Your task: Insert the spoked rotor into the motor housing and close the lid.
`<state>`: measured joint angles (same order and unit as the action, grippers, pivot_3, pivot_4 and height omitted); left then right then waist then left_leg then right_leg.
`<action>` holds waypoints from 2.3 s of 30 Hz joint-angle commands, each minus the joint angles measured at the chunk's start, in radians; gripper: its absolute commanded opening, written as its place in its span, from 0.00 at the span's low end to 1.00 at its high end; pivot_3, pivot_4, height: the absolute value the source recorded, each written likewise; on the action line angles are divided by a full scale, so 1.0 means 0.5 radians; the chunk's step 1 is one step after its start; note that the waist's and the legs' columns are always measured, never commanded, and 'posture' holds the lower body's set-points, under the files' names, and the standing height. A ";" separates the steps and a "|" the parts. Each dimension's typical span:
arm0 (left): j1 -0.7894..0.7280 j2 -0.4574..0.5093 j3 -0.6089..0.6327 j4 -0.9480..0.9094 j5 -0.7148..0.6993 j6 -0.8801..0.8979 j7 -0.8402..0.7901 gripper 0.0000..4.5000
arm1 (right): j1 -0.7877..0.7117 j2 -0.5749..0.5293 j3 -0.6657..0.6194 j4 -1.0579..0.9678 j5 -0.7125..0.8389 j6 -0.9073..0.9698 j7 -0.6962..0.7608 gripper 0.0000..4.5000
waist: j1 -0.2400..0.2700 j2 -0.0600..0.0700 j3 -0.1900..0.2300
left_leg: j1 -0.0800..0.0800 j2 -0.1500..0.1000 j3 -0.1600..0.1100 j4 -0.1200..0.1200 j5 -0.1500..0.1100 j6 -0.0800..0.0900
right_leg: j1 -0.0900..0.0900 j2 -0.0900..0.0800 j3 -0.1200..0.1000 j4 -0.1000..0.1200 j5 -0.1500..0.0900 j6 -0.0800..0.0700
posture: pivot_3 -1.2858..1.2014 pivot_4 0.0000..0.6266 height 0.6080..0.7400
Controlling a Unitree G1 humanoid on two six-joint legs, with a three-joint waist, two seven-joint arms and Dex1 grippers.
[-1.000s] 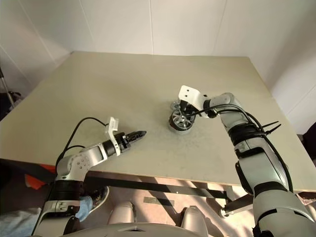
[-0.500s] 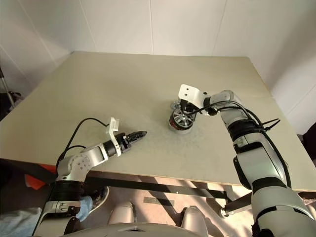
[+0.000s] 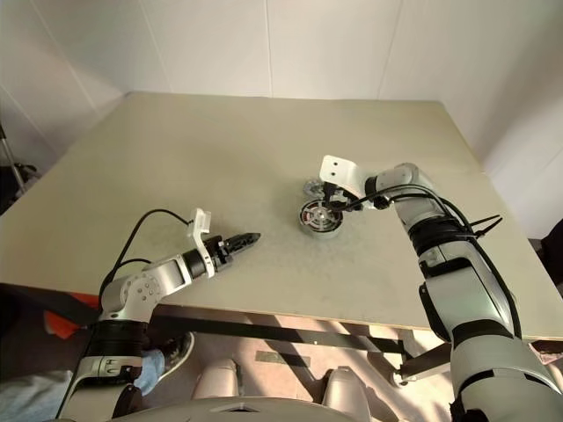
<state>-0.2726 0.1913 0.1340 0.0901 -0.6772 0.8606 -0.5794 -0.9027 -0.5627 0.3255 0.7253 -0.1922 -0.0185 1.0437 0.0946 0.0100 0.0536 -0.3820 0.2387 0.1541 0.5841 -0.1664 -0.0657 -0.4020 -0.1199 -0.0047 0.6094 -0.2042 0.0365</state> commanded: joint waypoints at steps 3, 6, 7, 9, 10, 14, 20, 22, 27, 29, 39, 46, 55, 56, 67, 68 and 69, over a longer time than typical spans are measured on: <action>-0.034 0.017 0.019 -0.016 -0.008 -0.030 -0.015 0.50 | 0.063 -0.083 -0.159 -0.429 0.124 0.092 0.027 0.45 | 0.001 0.000 0.000 | 0.000 0.000 0.000 0.000 0.000 0.000 | 0.000 0.000 0.000 0.000 0.000 0.000 | 0.52 0.00 1.00; -0.037 0.023 0.013 -0.022 -0.006 -0.042 -0.027 0.50 | 0.146 -0.062 -0.266 -0.701 0.238 0.273 -0.001 0.45 | 0.002 0.000 0.000 | 0.001 0.000 0.000 0.000 0.000 0.000 | 0.000 0.000 0.000 0.000 0.000 0.000 | 0.52 0.00 1.00; -0.039 0.026 0.011 -0.021 -0.005 -0.046 -0.032 0.50 | 0.169 -0.051 -0.287 -0.756 0.258 0.322 -0.018 0.45 | 0.002 0.000 0.000 | 0.000 0.000 0.000 0.000 0.000 0.000 | 0.000 0.000 0.000 0.000 0.000 0.000 | 0.52 0.00 1.00; -0.049 0.036 0.003 -0.016 0.004 -0.056 -0.042 0.50 | 0.220 -0.004 -0.337 -0.797 0.290 0.433 -0.110 0.45 | 0.001 0.000 0.000 | 0.001 0.000 0.000 0.000 0.000 0.000 | 0.000 0.000 0.001 0.000 0.000 0.000 | 0.52 0.00 1.00; -0.056 0.042 -0.001 -0.015 0.008 -0.059 -0.046 0.50 | 0.250 0.021 -0.356 -0.788 0.296 0.486 -0.167 0.45 | 0.001 -0.001 0.000 | 0.002 0.000 0.000 0.000 0.000 0.000 | 0.001 0.000 0.001 0.001 0.000 0.000 | 0.52 0.00 1.00; -0.081 0.072 -0.014 0.006 0.023 -0.056 -0.062 0.50 | 0.411 0.084 -0.387 -0.801 0.292 0.602 -0.328 0.45 | 0.005 -0.003 -0.002 | 0.006 0.001 0.000 0.000 0.001 -0.001 | 0.005 0.000 0.001 0.001 0.000 0.000 | 0.52 0.00 1.00; -0.113 0.089 -0.034 0.026 0.038 -0.047 -0.083 0.50 | 0.566 0.132 -0.351 -0.682 0.251 0.625 -0.466 0.24 | 0.002 -0.002 -0.001 | 0.005 0.000 0.000 -0.001 0.001 -0.002 | 0.004 0.000 0.001 0.001 0.000 0.000 | 0.52 0.00 1.00; -0.111 0.096 -0.032 0.027 0.042 -0.049 -0.084 0.50 | 0.684 0.162 -0.302 -0.691 0.256 0.642 -0.462 0.08 | 0.002 -0.004 -0.003 | 0.006 0.000 0.000 -0.002 0.001 -0.002 | 0.004 0.000 0.001 0.001 0.000 0.000 | 0.52 0.00 1.00; -0.102 0.107 -0.019 0.025 0.041 -0.052 -0.079 0.50 | 0.724 0.186 -0.319 -0.793 0.280 0.661 -0.505 0.08 | -0.004 -0.009 -0.011 | 0.019 0.000 0.000 -0.006 0.001 -0.002 | 0.016 0.001 0.001 -0.002 0.000 0.000 | 0.52 0.00 1.00; -0.103 0.103 -0.022 0.029 0.044 -0.055 -0.077 0.50 | 0.667 0.176 -0.376 -0.833 0.321 0.679 -0.512 0.04 | -0.004 -0.009 -0.011 | 0.025 0.000 0.000 -0.006 0.002 -0.003 | 0.021 0.001 0.001 -0.002 0.000 0.000 | 0.52 0.00 1.00; -0.094 0.075 -0.029 0.033 0.050 -0.059 -0.068 0.50 | 0.636 0.135 -0.426 -1.010 0.387 0.772 -0.508 0.00 | -0.001 -0.008 -0.010 | 0.024 0.000 0.000 -0.009 0.002 -0.004 | 0.020 0.001 0.001 -0.003 0.000 0.000 | 0.52 0.00 1.00; -0.084 0.084 -0.022 0.016 0.049 -0.047 -0.069 0.50 | 0.766 0.185 -0.342 -0.826 0.331 0.741 -0.561 0.00 | -0.001 -0.008 -0.010 | 0.021 0.000 0.000 -0.011 0.002 -0.004 | 0.017 0.001 0.001 -0.005 0.000 0.000 | 0.52 0.00 1.00; -0.092 0.086 -0.027 0.037 0.059 -0.055 -0.078 0.50 | 0.703 0.138 -0.418 -1.033 0.411 0.690 -0.526 0.00 | -0.002 -0.007 -0.010 | 0.026 0.000 0.000 -0.011 0.003 -0.005 | 0.021 0.001 0.001 -0.005 0.000 0.001 | 0.52 0.00 1.00; -0.094 0.084 -0.030 0.042 0.062 -0.058 -0.078 0.50 | 0.684 0.119 -0.429 -1.095 0.431 0.691 -0.498 0.00 | -0.002 -0.007 -0.009 | 0.024 0.000 0.000 -0.011 0.003 -0.005 | 0.020 0.001 0.001 -0.005 0.000 0.001 | 0.52 0.00 1.00; -0.137 0.065 -0.074 0.089 0.109 -0.106 -0.103 0.50 | 0.626 -0.419 0.082 -1.140 0.040 0.032 0.117 0.15 | 0.002 -0.007 -0.009 | 0.012 0.001 0.000 -0.011 0.002 -0.003 | 0.009 0.002 0.001 -0.007 0.000 0.001 | 0.52 0.00 1.00; -0.138 0.064 -0.074 0.089 0.111 -0.109 -0.104 0.50 | 0.601 -0.433 0.108 -1.084 0.008 -0.041 0.132 0.21 | 0.001 -0.007 -0.009 | 0.012 0.001 0.001 -0.010 0.002 -0.003 | 0.009 0.002 0.001 -0.006 0.000 0.000 | 0.52 0.00 1.00; -0.136 0.065 -0.070 0.083 0.111 -0.108 -0.103 0.50 | 0.563 -0.424 0.119 -1.030 -0.012 -0.093 0.133 0.28 | 0.000 -0.007 -0.009 | 0.012 0.001 0.001 -0.010 0.002 -0.004 | 0.008 0.002 0.001 -0.006 0.000 0.000 | 0.52 0.00 1.00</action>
<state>-0.3188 0.2228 0.0990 0.1486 -0.6191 0.8250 -0.6193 -0.5700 -0.7618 0.3876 0.1906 -0.1776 0.0011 1.0995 0.0949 0.0065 0.0492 -0.3762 0.2390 0.1544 0.5793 -0.1654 -0.0675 -0.3981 -0.1189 -0.0040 0.6068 -0.2043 0.0368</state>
